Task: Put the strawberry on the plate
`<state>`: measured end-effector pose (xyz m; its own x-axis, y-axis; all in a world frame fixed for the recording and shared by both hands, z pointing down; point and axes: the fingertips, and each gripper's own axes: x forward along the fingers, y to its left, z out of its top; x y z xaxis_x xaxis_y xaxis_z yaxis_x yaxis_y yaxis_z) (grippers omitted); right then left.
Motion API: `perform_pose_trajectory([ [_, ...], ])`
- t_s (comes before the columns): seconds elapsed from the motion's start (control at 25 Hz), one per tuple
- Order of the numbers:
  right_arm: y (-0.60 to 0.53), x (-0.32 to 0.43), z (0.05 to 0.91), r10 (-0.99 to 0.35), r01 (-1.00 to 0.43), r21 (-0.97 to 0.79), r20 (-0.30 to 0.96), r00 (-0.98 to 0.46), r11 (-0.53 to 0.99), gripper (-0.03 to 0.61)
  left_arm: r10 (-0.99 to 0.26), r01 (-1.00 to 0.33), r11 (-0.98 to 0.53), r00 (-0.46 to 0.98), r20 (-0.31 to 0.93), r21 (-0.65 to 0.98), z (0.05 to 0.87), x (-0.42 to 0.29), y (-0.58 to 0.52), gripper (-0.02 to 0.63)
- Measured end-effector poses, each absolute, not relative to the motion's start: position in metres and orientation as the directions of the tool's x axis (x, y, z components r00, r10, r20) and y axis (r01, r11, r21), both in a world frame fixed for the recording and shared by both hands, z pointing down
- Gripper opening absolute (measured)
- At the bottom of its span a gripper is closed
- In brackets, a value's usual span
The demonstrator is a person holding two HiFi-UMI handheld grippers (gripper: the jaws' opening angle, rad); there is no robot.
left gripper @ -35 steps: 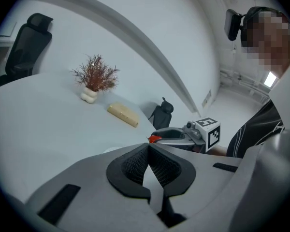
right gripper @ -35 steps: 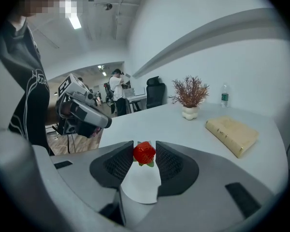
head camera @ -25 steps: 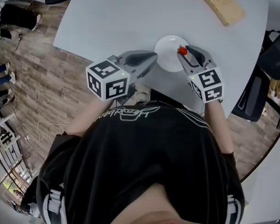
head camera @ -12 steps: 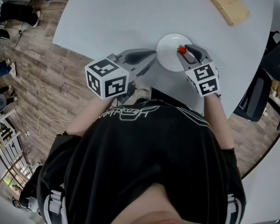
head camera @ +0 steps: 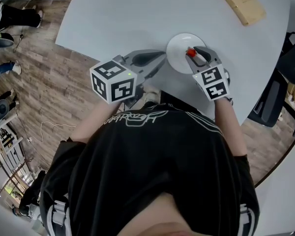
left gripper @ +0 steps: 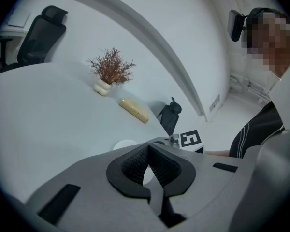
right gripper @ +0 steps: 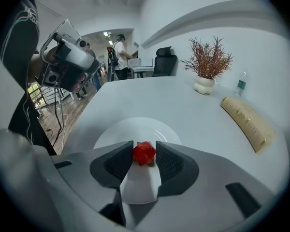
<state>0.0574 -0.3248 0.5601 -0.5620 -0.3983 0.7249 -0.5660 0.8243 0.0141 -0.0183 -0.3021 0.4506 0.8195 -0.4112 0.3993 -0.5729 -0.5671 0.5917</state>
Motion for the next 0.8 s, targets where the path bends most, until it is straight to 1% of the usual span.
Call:
perform_pose_trajectory([
  [0.56, -0.3237, 0.0569, 0.5604, -0.408, -0.573, 0.016, 0.719, -0.563, 0.820, 0.138, -0.417, -0.571, -0.567, 0.820, 0.391, 0.594, 0.4499, -0.0202, -0.3034, 0.006],
  [0.8, -0.3205, 0.0551, 0.5539, -0.416, -0.567, 0.029, 0.711, -0.567, 0.823, 0.169, -0.413, -0.569, -0.571, 0.822, 0.392, 0.592, 0.4466, -0.0220, -0.2986, 0.006],
])
